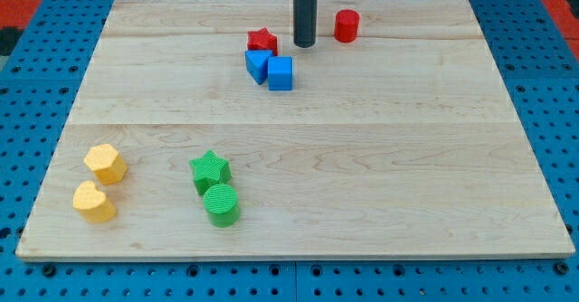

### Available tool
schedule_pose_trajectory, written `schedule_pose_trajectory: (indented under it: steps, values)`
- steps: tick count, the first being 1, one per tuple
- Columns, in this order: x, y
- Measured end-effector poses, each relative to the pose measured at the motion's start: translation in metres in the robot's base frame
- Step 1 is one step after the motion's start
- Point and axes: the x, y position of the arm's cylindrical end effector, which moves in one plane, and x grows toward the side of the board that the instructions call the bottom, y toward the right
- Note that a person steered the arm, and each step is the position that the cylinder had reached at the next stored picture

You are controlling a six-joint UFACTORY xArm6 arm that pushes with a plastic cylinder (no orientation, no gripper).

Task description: Push the red star towards top left

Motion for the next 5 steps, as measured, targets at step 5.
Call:
schedule_pose_trajectory:
  steps: [5]
  values:
    - [0.072,-0.2]
